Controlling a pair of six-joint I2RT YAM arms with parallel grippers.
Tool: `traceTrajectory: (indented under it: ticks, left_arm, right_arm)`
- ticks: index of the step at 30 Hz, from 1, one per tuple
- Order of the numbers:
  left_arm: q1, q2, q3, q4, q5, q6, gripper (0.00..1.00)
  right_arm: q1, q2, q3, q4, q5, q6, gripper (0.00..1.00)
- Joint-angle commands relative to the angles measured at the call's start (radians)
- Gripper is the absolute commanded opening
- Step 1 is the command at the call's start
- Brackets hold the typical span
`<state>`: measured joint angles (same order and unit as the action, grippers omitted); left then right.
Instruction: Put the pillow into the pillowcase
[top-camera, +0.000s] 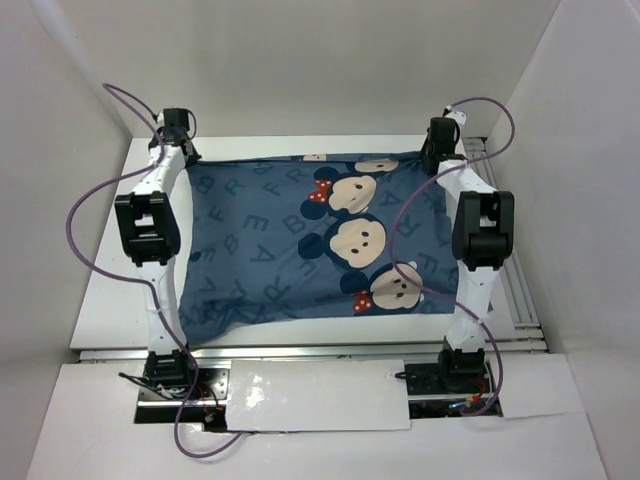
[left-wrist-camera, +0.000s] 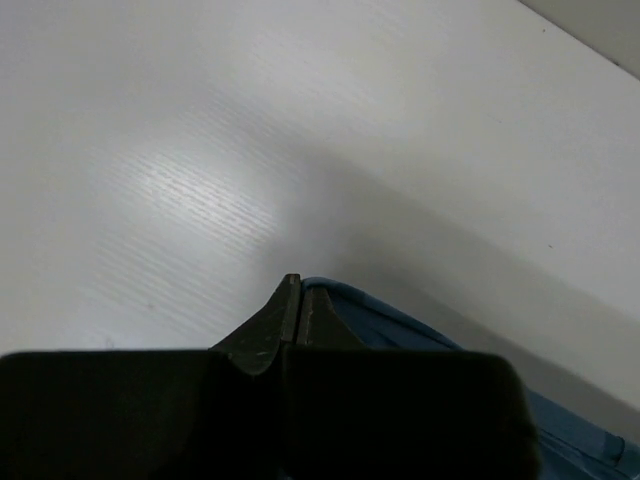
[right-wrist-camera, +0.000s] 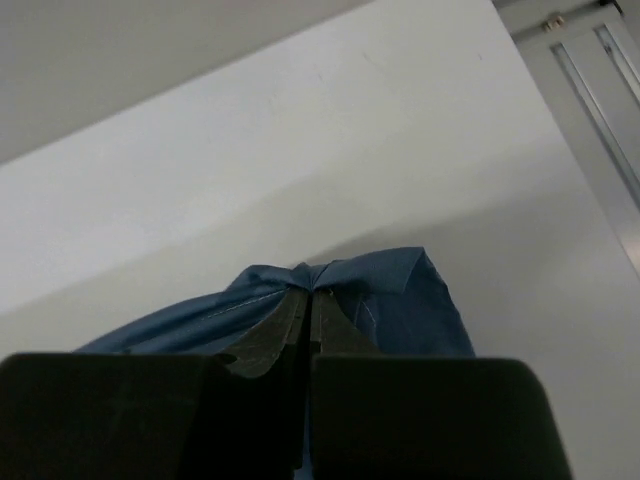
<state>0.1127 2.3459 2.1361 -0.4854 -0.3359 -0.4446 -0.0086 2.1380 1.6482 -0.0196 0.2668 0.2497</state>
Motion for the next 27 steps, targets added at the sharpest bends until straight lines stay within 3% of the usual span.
traceTrajectory:
  ticks: [1,3,5,6,8,9,10,11,16,19,22,26,27]
  left_arm:
    - [0.035,0.018,0.073,0.168,-0.071,0.021,0.00]
    - [0.035,0.073,0.116,0.168,-0.017,0.012,0.00]
    - [0.035,0.113,0.160,0.168,0.014,0.021,0.00]
    - [0.035,0.113,0.160,0.168,0.014,0.021,0.05]
    - [0.035,0.113,0.160,0.168,0.014,0.011,0.31]
    - [0.035,0.113,0.151,0.168,0.014,0.010,0.92]
    - [0.035,0.113,0.151,0.168,0.014,0.010,1.00]
    - [0.045,0.113,0.162,0.145,0.014,0.010,1.00]
    - [0.074,0.020,0.171,0.065,0.056,-0.022,1.00]
    - [0.084,-0.083,0.133,-0.017,0.084,-0.032,1.00]
    - [0.084,-0.226,0.027,-0.077,0.093,-0.046,1.00]
    - [0.033,-0.430,-0.187,-0.116,0.077,-0.077,1.00]
    - [0.018,-0.466,-0.271,-0.142,0.060,-0.086,1.00]
  right_arm:
    - [-0.077,0.084,0.172,0.029,0.075,0.012,0.00]
    - [-0.088,0.155,0.254,0.050,0.075,0.032,0.03]
    - [-0.097,0.195,0.330,0.075,0.065,0.033,0.15]
    - [-0.097,0.213,0.352,0.084,0.064,0.033,0.21]
    - [-0.097,0.266,0.415,0.043,0.055,0.013,0.36]
    - [-0.097,0.281,0.494,0.014,0.055,0.004,0.63]
    - [-0.097,0.293,0.533,-0.018,0.064,0.003,0.84]
    - [-0.097,0.293,0.562,-0.060,0.052,0.003,1.00]
    - [-0.106,0.144,0.518,-0.100,0.000,0.013,1.00]
    - [-0.106,0.050,0.504,-0.209,-0.011,-0.012,1.00]
    - [-0.097,-0.007,0.493,-0.356,-0.026,-0.021,1.00]
    - [-0.097,-0.047,0.478,-0.492,-0.161,-0.021,1.00]
    - [-0.097,-0.029,0.492,-0.543,-0.178,-0.021,0.90]
